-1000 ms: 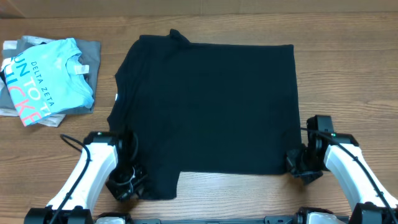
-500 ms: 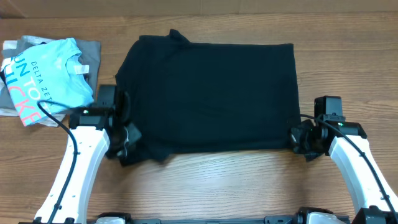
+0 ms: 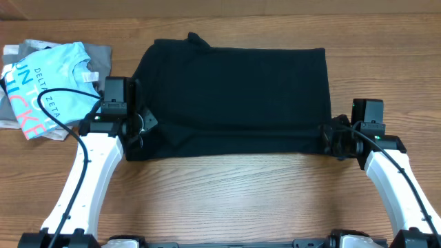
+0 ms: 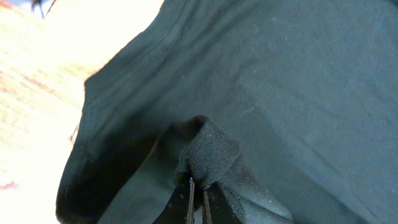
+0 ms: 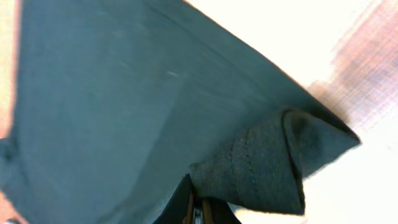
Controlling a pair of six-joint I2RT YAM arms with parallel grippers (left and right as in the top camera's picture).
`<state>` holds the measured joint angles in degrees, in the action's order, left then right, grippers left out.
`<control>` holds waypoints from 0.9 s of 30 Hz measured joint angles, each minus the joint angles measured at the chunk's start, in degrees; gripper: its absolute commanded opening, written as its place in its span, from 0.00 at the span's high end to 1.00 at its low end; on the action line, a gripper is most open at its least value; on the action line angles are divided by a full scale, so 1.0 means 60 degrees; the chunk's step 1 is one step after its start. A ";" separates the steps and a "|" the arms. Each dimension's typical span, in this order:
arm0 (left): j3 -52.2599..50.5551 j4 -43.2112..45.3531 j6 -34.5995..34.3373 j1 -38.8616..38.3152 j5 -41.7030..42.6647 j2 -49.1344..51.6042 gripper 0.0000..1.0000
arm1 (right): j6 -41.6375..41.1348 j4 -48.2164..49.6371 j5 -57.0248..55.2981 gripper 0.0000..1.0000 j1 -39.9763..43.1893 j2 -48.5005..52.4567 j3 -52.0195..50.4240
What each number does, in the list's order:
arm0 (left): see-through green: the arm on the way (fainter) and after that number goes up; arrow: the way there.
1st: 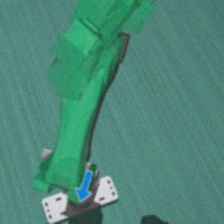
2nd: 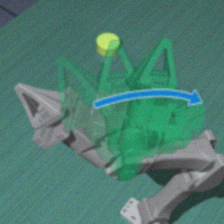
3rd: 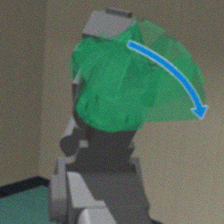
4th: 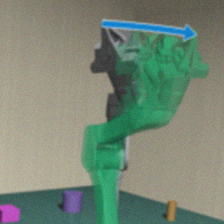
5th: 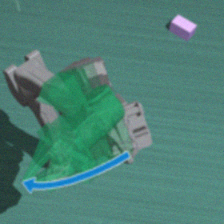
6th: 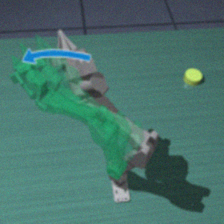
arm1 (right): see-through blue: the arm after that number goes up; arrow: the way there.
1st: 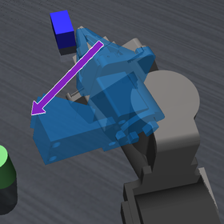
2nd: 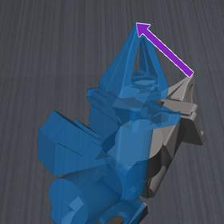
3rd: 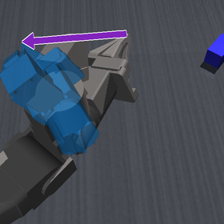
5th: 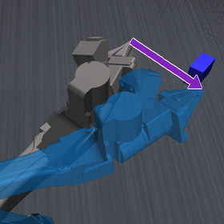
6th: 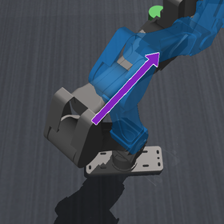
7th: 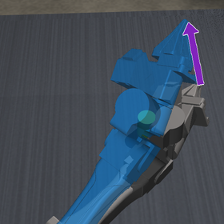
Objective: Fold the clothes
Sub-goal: 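Lift the bottom hem with both grippers and fold it upward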
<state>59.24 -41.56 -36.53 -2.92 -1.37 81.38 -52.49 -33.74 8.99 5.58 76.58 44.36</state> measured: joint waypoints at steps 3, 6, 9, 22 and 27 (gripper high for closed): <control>0.0004 0.0346 0.0098 0.0000 -0.0033 0.0361 0.96 | 0.0004 0.0503 0.0109 0.93 0.0000 0.0000 0.0000; 0.0007 0.0743 0.0127 0.0000 -0.0040 0.0922 0.96 | 0.0000 0.0936 0.0178 0.96 0.0000 0.0080 0.0000; 0.0007 0.1461 0.0273 0.0000 -0.0040 0.1468 0.96 | -0.0007 0.1472 0.0222 0.96 0.0000 0.0488 0.0004; 0.0007 0.3934 0.0969 0.0000 -0.0040 0.2481 0.00 | 0.0029 0.2725 0.0688 0.11 0.0000 0.2018 0.0055; 0.0026 0.4102 0.1264 0.0004 -0.0069 0.2583 0.00 | 0.0393 0.2532 0.0725 0.08 0.0000 0.2018 0.0106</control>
<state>59.40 -16.95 -28.95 -2.90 -1.78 96.88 -50.13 -18.55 13.34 5.58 88.68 44.99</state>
